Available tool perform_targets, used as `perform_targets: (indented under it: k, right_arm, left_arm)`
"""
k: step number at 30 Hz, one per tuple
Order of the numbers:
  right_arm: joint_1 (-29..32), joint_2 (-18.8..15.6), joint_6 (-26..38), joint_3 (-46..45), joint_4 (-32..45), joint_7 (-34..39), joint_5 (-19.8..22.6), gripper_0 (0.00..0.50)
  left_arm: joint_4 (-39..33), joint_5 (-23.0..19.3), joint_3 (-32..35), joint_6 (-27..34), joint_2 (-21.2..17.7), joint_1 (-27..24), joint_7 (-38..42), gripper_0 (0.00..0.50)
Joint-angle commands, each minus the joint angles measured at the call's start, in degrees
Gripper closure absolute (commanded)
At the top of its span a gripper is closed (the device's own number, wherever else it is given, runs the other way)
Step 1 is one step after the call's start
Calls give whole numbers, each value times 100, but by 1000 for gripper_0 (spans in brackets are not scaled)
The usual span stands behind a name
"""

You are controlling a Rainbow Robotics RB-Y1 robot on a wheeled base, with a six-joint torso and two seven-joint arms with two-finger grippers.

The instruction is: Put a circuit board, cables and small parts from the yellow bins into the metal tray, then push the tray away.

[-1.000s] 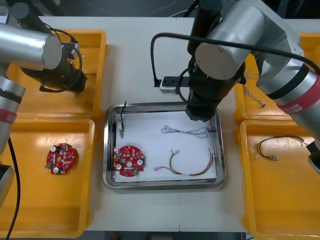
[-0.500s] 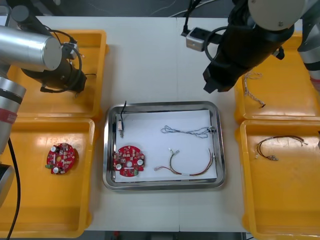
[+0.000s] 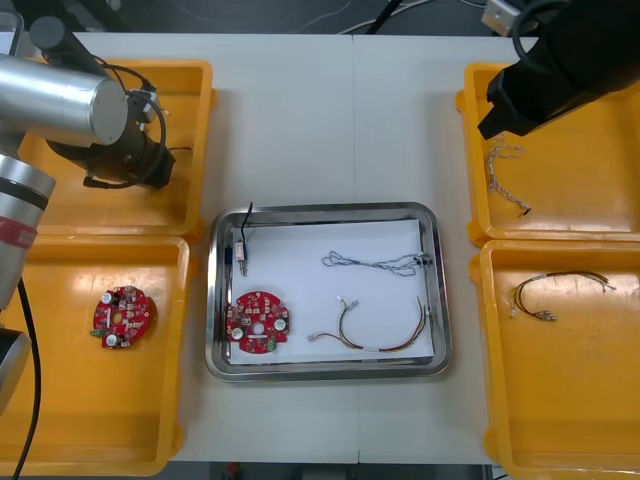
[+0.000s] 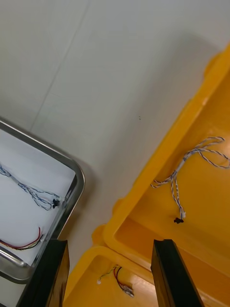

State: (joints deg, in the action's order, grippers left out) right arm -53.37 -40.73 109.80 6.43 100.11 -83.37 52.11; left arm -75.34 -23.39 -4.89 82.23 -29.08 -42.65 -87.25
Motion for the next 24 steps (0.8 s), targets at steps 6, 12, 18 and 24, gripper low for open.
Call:
perform_targets:
  k: [6,12,18,24]
  right_arm:
    - [784,-788,20,-748,738,725,-149,0]
    - [1470,-920,20,-1487,1081,743,-211,0]
    - [2234,-920,20,-2199,1503,734,-474,0]
    - [2744,-920,20,-2647,1714,813,-755,0]
  left_arm:
    - [-42,151,-153,-32,157,-252,850,0]
    - [-42,168,-162,-23,184,-243,859,74]
    - [-42,203,-162,-41,184,-208,841,319]
    - [-42,195,-162,-50,184,-199,850,500]
